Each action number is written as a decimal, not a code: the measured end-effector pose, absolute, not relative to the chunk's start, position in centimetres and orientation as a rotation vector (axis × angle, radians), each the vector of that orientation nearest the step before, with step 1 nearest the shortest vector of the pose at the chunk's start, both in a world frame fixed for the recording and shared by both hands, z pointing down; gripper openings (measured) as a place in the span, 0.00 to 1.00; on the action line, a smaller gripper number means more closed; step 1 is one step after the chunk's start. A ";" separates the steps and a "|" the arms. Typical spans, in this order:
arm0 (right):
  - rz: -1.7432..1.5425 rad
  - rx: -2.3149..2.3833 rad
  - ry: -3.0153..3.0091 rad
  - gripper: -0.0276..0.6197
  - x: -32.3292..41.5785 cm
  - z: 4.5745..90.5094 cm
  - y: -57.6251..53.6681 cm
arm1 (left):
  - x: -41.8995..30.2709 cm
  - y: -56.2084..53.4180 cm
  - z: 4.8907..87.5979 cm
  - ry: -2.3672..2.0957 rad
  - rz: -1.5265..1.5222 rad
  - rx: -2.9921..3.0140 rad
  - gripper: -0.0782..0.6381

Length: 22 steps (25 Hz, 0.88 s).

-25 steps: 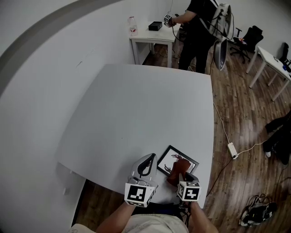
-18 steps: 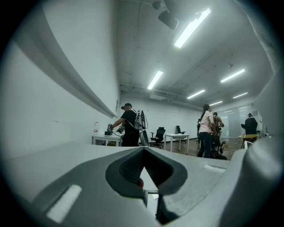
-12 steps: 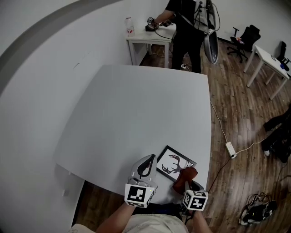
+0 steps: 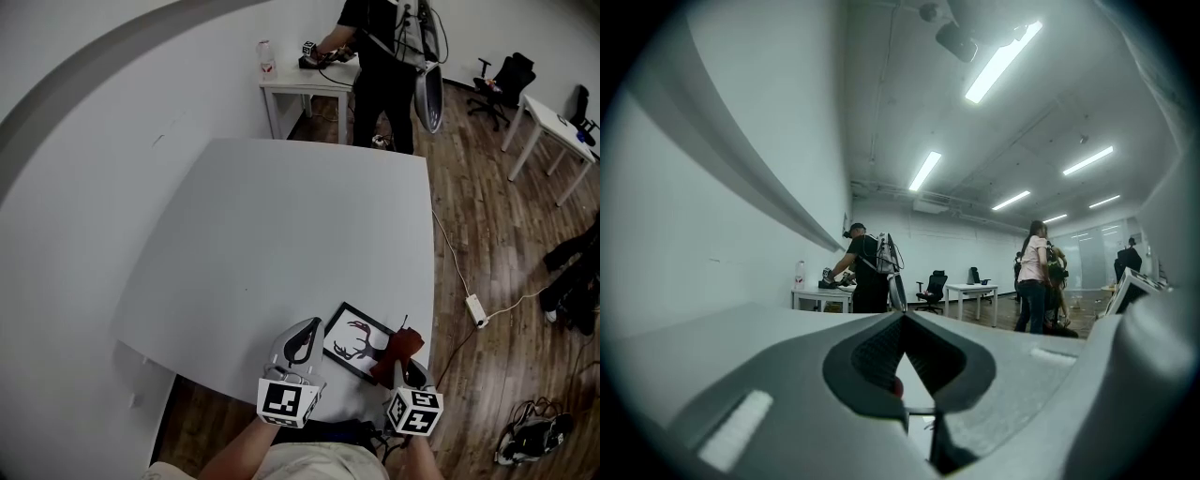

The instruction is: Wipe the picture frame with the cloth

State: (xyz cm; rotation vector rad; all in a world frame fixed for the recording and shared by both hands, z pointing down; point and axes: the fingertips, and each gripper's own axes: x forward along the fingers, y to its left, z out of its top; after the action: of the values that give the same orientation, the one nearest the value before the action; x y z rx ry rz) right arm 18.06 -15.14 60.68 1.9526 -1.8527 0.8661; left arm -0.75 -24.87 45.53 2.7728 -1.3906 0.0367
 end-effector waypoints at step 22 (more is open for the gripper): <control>0.112 2.185 -2.064 0.18 17.9 46.3 -17.8 | 0.0 -24.4 43.8 -1.363 0.016 2.802 0.11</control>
State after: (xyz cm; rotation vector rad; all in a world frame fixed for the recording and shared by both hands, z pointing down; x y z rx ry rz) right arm 17.95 -17.79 46.29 2.1850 -2.0636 0.1117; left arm -0.04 -24.43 43.85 2.8015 -1.3626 0.0164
